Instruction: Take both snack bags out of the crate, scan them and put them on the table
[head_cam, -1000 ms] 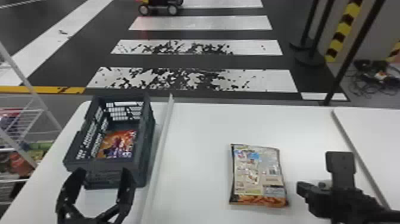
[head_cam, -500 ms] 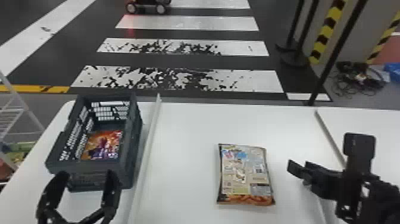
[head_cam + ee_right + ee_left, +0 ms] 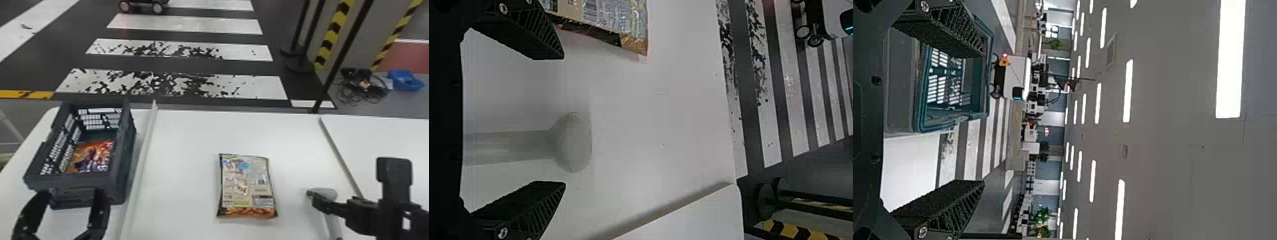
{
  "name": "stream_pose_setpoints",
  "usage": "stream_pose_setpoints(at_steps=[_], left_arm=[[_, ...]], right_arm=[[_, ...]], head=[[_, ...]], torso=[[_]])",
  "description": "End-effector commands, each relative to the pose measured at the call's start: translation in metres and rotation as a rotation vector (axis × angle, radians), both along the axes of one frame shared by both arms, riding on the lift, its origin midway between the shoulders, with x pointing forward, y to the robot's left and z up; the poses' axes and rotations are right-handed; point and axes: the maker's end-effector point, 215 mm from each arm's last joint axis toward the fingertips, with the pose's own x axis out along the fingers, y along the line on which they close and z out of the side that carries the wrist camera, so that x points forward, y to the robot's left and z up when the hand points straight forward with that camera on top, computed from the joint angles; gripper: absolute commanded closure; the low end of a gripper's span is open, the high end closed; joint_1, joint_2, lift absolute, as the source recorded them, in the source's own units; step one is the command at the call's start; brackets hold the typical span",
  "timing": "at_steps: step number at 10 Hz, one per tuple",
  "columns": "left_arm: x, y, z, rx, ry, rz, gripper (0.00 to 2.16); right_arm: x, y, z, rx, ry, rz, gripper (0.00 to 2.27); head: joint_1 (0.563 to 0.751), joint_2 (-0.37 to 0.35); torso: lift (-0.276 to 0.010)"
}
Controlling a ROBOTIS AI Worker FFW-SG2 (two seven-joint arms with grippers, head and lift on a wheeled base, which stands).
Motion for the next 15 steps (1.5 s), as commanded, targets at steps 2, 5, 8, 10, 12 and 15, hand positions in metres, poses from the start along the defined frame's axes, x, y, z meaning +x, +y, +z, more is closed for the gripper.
stream_pose_setpoints(at_steps=[2, 5, 8, 10, 12, 15], left_arm=[[0.004, -0.001, -0.006, -0.007, 0.005, 0.0, 0.09], [0.006, -0.001, -0.007, -0.007, 0.004, -0.003, 0.09], [0.005, -0.001, -0.012, -0.008, 0.013, -0.002, 0.09], [0.006, -0.001, -0.011, -0.008, 0.01, 0.0, 0.09], [0.006, -0.001, -0.012, -0.009, 0.013, 0.001, 0.09], [0.006, -0.001, -0.012, -0.009, 0.013, 0.001, 0.09]], right_arm=[[-0.023, -0.011, -0.01, -0.007, 0.053, -0.005, 0.06], [-0.018, -0.004, -0.023, 0.027, 0.045, 0.034, 0.07], [-0.008, -0.003, -0.04, 0.053, 0.043, 0.063, 0.07], [-0.005, -0.005, -0.05, 0.047, 0.05, 0.077, 0.07], [-0.004, -0.004, -0.06, 0.045, 0.066, 0.082, 0.1], [-0.001, -0.01, -0.066, 0.026, 0.084, 0.091, 0.86]], head=[[0.695, -0.087], [0.695, -0.094], [0.695, -0.083], [0.695, -0.084], [0.695, -0.087], [0.695, -0.091]], torso=[[-0.094], [-0.094], [-0.094], [-0.094], [-0.094], [-0.094]])
